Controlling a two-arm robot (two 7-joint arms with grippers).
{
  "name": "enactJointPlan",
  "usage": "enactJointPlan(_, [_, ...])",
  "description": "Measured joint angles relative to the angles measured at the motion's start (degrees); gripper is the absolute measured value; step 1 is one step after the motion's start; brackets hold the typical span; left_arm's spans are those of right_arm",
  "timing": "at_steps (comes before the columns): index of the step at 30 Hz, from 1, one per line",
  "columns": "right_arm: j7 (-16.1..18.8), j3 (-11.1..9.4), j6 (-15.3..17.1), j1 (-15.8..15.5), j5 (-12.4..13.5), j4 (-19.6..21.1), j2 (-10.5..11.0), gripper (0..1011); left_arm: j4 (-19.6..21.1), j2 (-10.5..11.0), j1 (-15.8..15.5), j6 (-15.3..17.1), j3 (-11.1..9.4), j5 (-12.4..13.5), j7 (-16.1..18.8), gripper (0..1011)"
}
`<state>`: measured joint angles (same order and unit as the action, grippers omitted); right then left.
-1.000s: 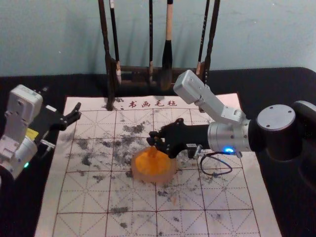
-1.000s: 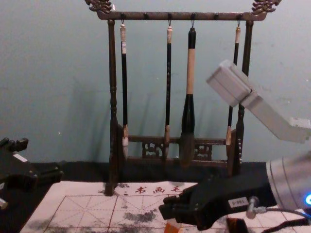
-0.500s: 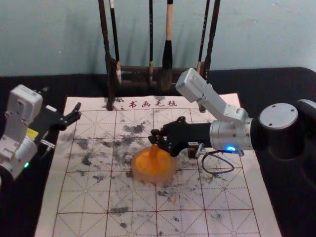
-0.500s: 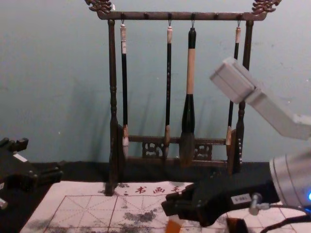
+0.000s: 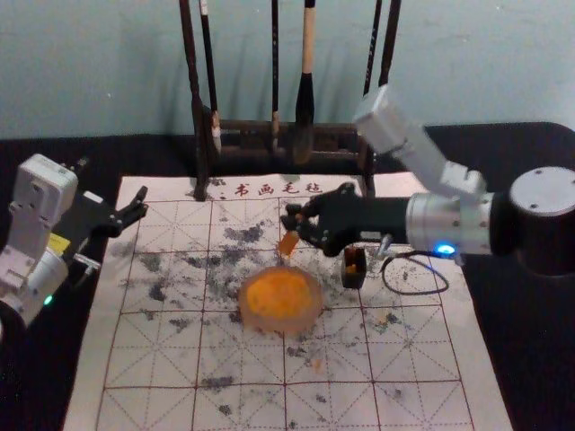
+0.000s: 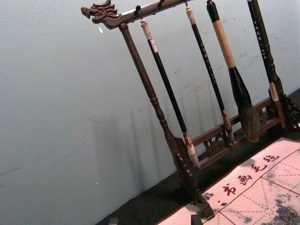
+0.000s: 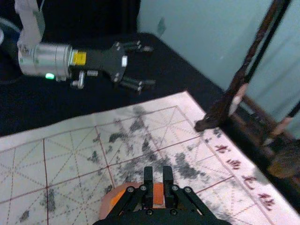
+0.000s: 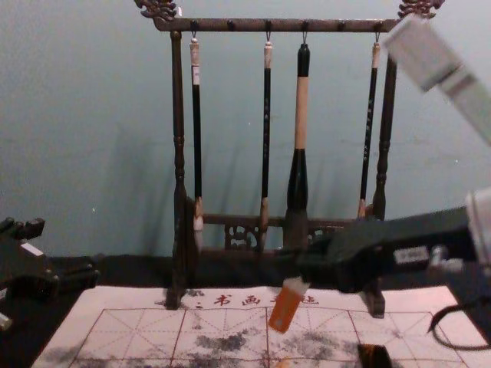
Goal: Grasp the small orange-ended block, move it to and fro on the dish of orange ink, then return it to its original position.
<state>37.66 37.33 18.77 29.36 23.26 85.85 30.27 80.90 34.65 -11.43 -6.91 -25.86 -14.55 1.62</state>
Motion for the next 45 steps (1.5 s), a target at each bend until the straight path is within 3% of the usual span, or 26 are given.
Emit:
enactJointPlan(6, [-3.27,-3.23,1.58,-2.34,2.82,3.98,2.05,123,0.0,0.0,0.0,0.0,0.0,0.0,0.0,1001])
enactJointPlan(8, [-5.44,-5.14,2.62,-4.0,4.53,6.05,3.17,123,0.0,0.0,0.0,0.0,0.0,0.0,0.0,1001])
enactJointPlan(17, [-10.88,-9.02,6.56,-8.66,8.08,10.76,6.51,123,0.0,0.0,0.0,0.0,0.0,0.0,0.0,1001])
enactJointPlan(27, [-13.94,-9.86,9.76,-11.61,9.63,11.79,8.16,123,0.0,0.0,0.0,0.0,0.0,0.0,0.0,1001])
enactJointPlan(45, [-15.59,-9.32,11.19,-11.64,10.43,10.46,6.98,123,0.0,0.0,0.0,0.0,0.0,0.0,0.0,1001])
